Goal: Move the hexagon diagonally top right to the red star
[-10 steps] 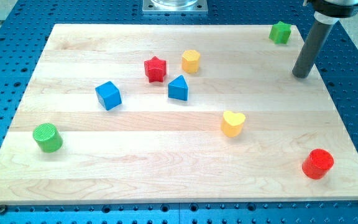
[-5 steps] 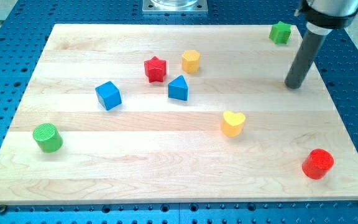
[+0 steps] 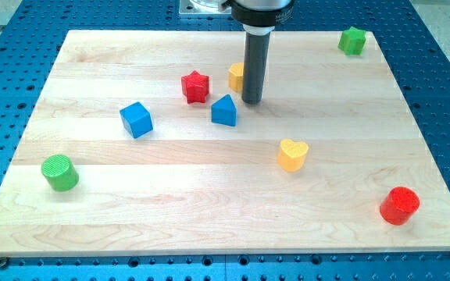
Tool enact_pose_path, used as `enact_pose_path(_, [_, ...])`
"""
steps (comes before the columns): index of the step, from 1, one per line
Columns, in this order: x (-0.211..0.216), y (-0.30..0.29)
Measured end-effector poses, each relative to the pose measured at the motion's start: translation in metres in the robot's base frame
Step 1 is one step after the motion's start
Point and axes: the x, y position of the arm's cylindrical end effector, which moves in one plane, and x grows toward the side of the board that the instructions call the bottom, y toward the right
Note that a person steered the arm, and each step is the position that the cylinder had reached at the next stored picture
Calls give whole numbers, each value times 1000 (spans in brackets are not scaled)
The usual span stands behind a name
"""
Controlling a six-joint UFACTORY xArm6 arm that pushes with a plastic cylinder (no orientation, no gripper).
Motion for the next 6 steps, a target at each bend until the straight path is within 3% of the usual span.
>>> enact_pose_path(1, [-10, -27])
enact_pose_path(2, [-17, -13])
enact_pose_path(3, [-64, 8])
enact_pose_path(4, [-85, 34])
enact_pose_path(5, [-85, 110])
enact_pose_path(6, [-51, 109])
